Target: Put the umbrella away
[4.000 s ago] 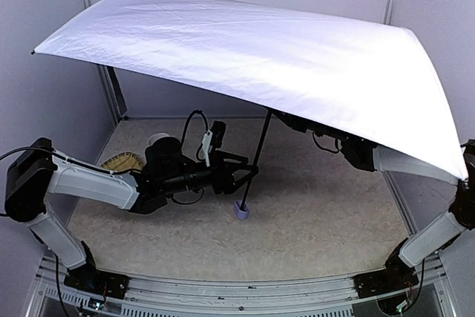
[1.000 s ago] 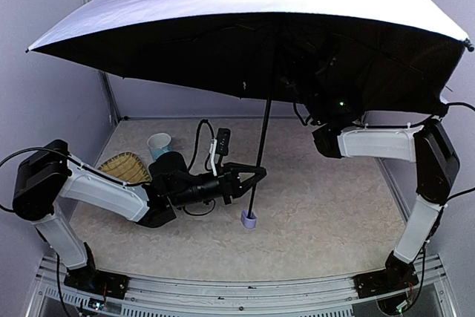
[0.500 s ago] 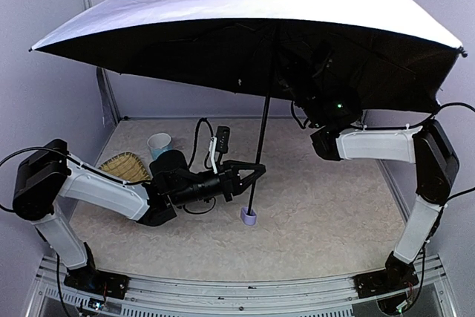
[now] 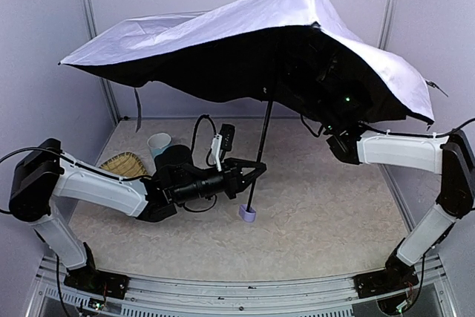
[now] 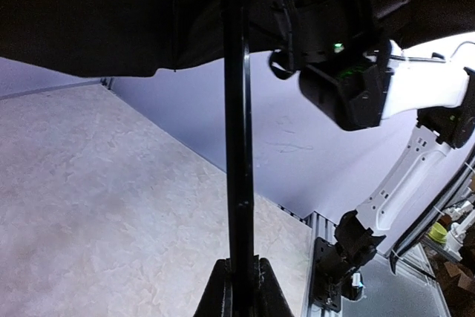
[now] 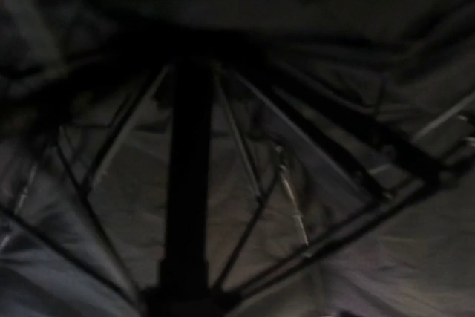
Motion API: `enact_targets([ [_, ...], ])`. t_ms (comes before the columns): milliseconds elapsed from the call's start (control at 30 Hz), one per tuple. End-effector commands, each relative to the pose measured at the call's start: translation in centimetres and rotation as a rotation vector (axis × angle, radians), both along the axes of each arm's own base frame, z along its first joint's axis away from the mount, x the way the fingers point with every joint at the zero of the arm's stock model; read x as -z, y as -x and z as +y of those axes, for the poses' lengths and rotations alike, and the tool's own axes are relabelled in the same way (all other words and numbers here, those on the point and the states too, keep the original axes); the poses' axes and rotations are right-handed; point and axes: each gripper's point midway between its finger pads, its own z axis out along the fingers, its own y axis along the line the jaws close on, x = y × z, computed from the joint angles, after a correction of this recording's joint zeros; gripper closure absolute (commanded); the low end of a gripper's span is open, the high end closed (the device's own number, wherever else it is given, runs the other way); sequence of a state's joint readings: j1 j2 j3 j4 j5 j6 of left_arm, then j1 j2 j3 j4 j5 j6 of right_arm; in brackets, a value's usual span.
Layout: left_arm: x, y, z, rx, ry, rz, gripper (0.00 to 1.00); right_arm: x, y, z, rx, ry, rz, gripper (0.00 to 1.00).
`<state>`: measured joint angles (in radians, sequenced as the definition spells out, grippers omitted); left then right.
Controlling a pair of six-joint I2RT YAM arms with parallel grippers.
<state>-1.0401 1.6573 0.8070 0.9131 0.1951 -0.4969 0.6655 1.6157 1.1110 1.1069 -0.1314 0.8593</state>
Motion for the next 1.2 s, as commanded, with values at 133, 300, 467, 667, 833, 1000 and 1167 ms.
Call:
enact_targets([
  [133,-5.7,-3.6,0.3,-0.241,0.023,-0.109,1.00,3.6,-0.8,-1.1,0.362,0.350,0.100,0.27],
  [300,-5.8,-5.0,0.2,-0.328,-0.017,-0.093,1.00,3.2,0.1,0.3,0.400,0.457,0.076,0.27],
  [467,-5.7,-5.4,0.9,-0.442,-0.069,-0.110,1.00,2.0,0.4,-1.2,0.473,0.417,0.084,0.33],
  [667,-5.3,-5.5,0.3,-0.456,-0.087,-0.112,1.00,-1.2,-0.5,-0.2,0.518,0.419,0.003,0.35],
  [833,-4.9,-5.2,-0.1,-0.439,-0.073,-0.099,1.00,-2.5,-2.2,0.8,0.562,0.435,-0.018,0.32],
  [1000,-5.5,-4.8,0.5,-0.436,-0.035,-0.121,1.00,-2.6,-3.3,1.1,0.553,0.428,-0.009,0.32],
  [1167,-6.3,-4.7,0.9,-0.443,-0.028,-0.156,1.00,-1.8,-3.7,1.3,0.528,0.425,0.024,0.31],
])
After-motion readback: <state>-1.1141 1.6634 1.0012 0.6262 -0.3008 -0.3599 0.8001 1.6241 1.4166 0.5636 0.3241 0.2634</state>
